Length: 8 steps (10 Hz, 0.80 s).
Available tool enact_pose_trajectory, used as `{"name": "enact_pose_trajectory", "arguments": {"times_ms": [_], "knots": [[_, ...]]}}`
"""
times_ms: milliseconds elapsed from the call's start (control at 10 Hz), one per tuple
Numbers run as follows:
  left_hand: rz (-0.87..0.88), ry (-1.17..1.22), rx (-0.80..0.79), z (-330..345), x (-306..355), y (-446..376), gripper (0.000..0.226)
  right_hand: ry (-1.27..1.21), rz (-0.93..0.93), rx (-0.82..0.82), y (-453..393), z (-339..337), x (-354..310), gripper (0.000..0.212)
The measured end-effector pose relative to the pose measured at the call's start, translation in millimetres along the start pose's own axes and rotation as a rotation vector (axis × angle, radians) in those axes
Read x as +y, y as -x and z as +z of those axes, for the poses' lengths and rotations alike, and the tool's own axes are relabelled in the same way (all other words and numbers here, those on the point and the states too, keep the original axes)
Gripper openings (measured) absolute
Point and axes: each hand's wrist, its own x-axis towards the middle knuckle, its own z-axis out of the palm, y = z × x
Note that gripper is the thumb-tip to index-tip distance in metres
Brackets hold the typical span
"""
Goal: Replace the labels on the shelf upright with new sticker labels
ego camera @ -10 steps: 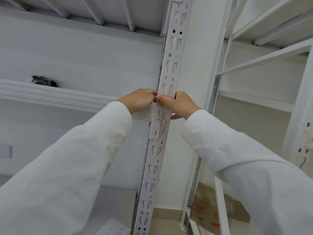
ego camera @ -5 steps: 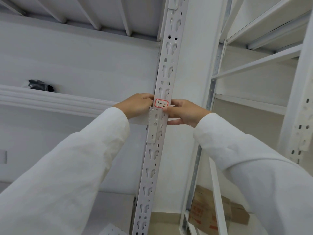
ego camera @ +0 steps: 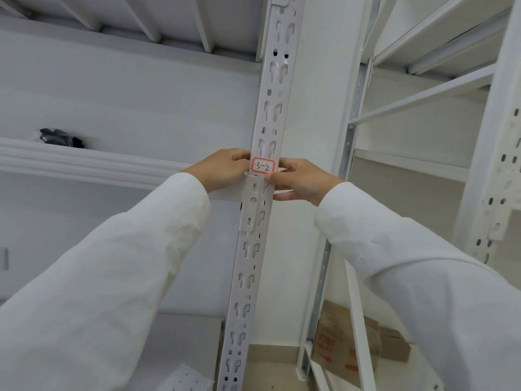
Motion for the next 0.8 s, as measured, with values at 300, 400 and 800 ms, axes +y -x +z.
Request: {"name": "enact_pose_trajectory", "arguments": {"times_ms": [300, 400, 800], "knots": [[0.029, -0.077, 0.014, 1, -4, 1, 0.041, -0.062, -0.028, 0.0, 3, 0, 7, 0.034], [0.088, -0.245, 0.084, 7, -13, 4, 0.044, 0.104, -0.025, 0.023, 7, -8, 14, 0.057], [0.348, -0.49, 0.331, 22, -36, 32, 0.053, 0.431, -0.164, 0.311, 88, -15, 41, 0.028]]}}
